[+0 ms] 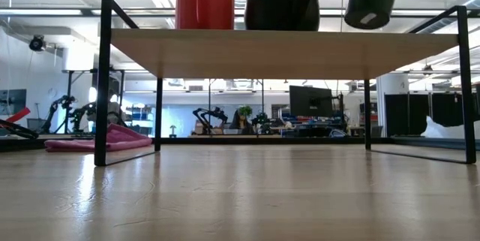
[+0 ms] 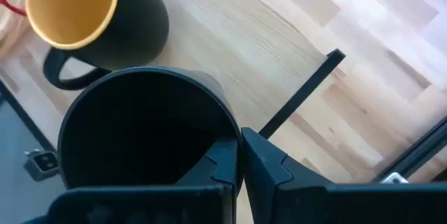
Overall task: Stack small to large cups/mugs on shelf
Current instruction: Put the black cup on the shelf
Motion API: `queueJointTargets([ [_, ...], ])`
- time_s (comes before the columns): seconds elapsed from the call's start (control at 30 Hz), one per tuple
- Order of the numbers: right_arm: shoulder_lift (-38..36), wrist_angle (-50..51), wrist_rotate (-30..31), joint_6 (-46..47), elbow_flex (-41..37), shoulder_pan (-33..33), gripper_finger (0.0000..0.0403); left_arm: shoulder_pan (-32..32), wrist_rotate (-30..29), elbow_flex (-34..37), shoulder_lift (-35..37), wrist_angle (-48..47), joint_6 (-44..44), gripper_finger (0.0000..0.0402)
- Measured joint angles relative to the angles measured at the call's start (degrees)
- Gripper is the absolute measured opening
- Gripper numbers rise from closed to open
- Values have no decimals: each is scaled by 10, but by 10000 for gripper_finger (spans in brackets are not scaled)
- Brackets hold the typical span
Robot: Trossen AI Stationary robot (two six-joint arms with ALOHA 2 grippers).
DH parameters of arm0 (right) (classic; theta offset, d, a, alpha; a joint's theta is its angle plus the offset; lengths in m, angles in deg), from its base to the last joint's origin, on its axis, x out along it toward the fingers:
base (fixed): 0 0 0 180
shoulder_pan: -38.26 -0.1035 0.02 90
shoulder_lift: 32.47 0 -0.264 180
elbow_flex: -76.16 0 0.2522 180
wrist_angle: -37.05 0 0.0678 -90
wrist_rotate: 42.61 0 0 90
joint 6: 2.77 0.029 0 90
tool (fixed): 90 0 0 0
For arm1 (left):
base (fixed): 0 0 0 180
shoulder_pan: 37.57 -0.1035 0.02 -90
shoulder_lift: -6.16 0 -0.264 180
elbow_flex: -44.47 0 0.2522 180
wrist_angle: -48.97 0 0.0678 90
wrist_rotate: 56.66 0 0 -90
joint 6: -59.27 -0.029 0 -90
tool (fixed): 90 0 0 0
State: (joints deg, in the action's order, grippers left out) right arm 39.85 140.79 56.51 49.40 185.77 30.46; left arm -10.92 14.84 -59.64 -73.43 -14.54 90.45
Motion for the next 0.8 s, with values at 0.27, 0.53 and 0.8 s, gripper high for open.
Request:
queueJointTargets([
  [0.27, 35, 0, 2, -17, -5, 3, 9, 0, 0, 3, 0, 0, 0, 45],
  [0.53, 62, 0, 11, -29, -5, 3, 9, 0, 0, 21, 0, -2, 0, 45],
  [0.8, 65, 0, 14, -29, -5, 3, 28, 0, 0, 24, 0, 0, 0, 45],
])
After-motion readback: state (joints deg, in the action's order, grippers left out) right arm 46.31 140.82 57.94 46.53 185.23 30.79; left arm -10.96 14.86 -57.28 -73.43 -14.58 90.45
